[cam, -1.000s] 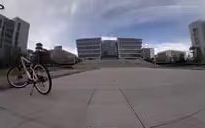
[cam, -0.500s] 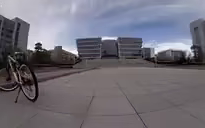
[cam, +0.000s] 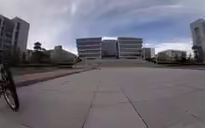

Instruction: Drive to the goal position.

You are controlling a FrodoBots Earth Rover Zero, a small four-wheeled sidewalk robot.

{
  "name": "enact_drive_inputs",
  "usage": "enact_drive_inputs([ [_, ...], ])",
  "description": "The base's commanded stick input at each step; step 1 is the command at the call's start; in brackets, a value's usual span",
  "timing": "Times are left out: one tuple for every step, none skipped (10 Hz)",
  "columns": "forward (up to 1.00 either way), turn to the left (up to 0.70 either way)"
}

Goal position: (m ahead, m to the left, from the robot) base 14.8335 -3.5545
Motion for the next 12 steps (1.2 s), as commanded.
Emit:
enact_drive_inputs([
  [0.85,0.00],
  [0.85,0.00],
  [0.85,0.00],
  [0.85,0.00],
  [0.85,0.00],
  [0.85,0.00],
  [0.85,0.00],
  [0.85,0.00],
  [0.85,0.00],
  [0.85,0.00],
  [0.85,0.00],
  [0.85,0.00],
])
